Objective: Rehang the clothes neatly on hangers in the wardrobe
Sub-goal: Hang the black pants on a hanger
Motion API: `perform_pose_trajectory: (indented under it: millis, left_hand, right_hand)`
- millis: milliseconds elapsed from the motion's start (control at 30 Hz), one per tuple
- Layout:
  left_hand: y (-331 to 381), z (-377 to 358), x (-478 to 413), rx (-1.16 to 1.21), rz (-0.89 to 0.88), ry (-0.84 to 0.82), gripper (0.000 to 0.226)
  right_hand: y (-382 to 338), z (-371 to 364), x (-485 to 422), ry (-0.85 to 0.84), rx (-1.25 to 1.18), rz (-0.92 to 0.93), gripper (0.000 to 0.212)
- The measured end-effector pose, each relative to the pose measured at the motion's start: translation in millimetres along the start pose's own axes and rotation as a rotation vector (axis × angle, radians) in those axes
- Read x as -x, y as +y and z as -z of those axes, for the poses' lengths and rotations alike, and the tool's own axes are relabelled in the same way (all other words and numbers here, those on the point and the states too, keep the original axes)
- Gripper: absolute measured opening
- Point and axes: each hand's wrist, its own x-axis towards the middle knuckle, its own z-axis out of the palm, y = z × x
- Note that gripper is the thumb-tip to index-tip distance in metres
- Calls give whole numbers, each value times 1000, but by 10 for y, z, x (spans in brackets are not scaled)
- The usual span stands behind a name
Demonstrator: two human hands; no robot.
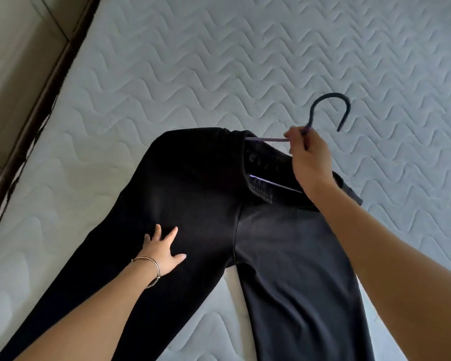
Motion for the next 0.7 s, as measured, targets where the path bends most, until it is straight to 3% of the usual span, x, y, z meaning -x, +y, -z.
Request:
perform_pose_trajectory:
  millis: [67, 133, 233, 300, 400, 600, 700]
  left_hand:
    - [117, 240, 132, 140, -63, 129, 66]
    - [260, 466, 350, 224, -269, 412, 52]
    - [515, 781, 749, 140, -626, 943, 39]
    - [709, 1030, 1015, 91, -739, 1108, 40]
    - [955, 1439, 1522, -9, -803, 1109, 51]
    - [981, 1994, 2832, -47, -717, 597, 65]
    - [987, 2094, 3467, 22, -769, 636, 58]
  right_hand:
    - [-121, 220, 33, 71, -3, 26, 26]
    - [-267, 379, 106, 110, -38, 41, 26]
    - [-550, 535, 325, 116, -86, 70, 24]
    - [-763, 640, 553, 75, -75, 121, 24]
    - [-1114, 854, 939, -31, -22, 223, 24]
    - [-1879, 1549, 1592, -38, -20, 343, 27]
    - [-2294, 1920, 1883, -39, 30, 420, 25]
